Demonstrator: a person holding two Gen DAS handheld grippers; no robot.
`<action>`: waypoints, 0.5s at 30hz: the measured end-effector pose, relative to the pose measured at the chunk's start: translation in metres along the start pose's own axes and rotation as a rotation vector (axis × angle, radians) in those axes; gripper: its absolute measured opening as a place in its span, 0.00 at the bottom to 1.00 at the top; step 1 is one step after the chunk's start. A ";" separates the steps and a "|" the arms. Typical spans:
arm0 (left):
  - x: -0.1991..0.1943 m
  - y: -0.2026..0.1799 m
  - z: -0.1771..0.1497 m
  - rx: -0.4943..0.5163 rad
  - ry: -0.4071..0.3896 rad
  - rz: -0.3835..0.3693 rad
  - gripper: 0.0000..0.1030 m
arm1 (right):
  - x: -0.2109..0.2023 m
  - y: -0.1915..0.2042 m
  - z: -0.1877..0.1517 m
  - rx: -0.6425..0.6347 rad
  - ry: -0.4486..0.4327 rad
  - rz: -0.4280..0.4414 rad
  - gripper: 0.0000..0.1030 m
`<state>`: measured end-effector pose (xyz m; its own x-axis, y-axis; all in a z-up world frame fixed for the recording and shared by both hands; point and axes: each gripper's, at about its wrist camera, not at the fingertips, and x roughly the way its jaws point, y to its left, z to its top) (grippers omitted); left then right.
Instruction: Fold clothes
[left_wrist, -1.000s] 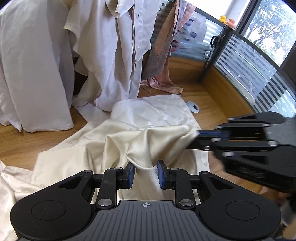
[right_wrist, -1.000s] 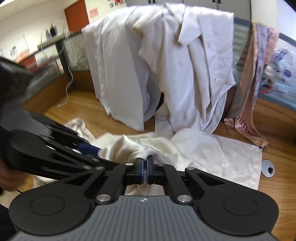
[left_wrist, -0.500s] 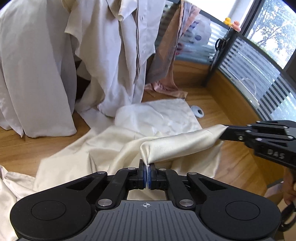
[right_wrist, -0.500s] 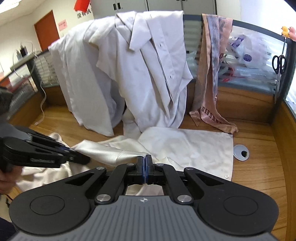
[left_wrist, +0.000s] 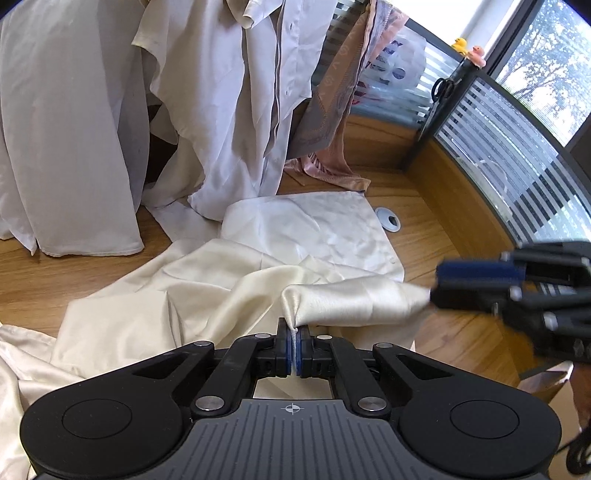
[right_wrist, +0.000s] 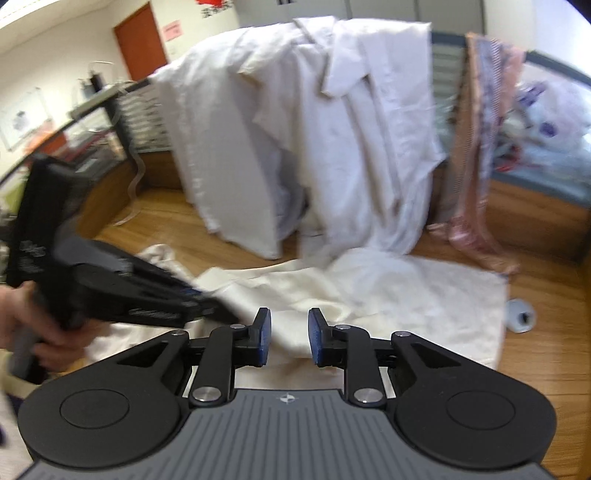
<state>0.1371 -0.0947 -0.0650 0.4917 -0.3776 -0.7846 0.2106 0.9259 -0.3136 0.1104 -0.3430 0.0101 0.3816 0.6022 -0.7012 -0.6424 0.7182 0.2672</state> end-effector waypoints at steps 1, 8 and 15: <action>0.001 0.000 0.001 0.000 -0.001 0.000 0.04 | 0.004 0.002 -0.002 0.007 0.015 0.031 0.19; 0.000 -0.001 0.003 0.008 0.001 0.002 0.04 | 0.040 0.010 -0.020 0.028 0.087 0.054 0.14; 0.003 0.000 -0.001 0.028 0.021 0.004 0.04 | 0.063 -0.003 -0.013 0.076 0.045 -0.039 0.24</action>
<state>0.1382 -0.0960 -0.0677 0.4745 -0.3734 -0.7971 0.2327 0.9266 -0.2955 0.1282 -0.3121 -0.0431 0.3737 0.5582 -0.7407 -0.5748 0.7662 0.2874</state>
